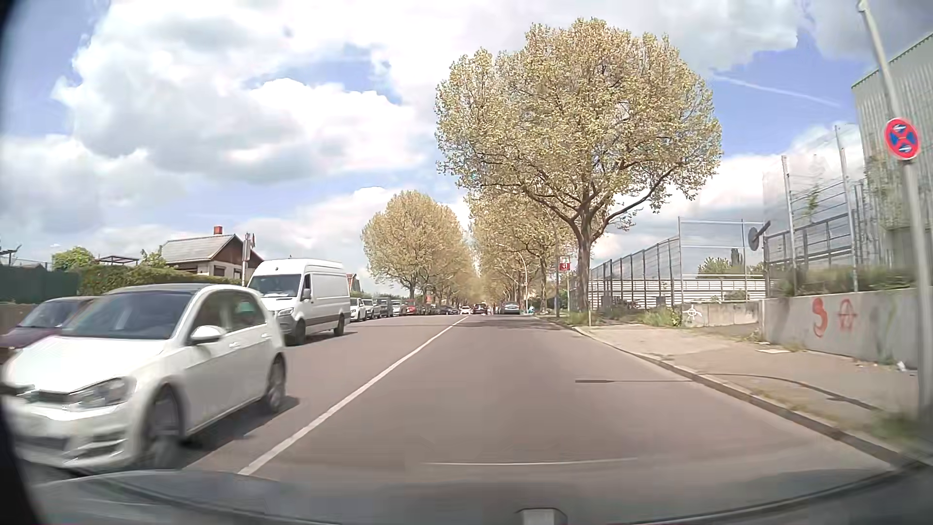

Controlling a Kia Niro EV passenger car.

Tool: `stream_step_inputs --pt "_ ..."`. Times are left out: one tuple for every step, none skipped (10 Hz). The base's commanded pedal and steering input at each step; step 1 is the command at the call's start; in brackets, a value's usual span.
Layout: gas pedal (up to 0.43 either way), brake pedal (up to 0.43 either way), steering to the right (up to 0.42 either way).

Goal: Follow the waypoints while adhering to traffic rules and regulations

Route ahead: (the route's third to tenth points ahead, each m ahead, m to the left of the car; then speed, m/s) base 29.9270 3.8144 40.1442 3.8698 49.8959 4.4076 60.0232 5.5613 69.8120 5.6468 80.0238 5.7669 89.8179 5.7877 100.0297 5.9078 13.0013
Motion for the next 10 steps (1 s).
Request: stream_step_inputs --pt "0.118 0.024 -0.002" --pt "0.130 0.024 -0.004" --pt "0.130 0.024 -0.004" --pt "0.130 0.024 -0.004" --pt "0.169 0.024 -0.004" --pt "0.177 0.024 -0.004" --pt "0.189 0.024 -0.004" --pt "0.189 0.024 -0.003" --pt "0.189 0.024 -0.002" --pt "0.189 0.024 -0.003"
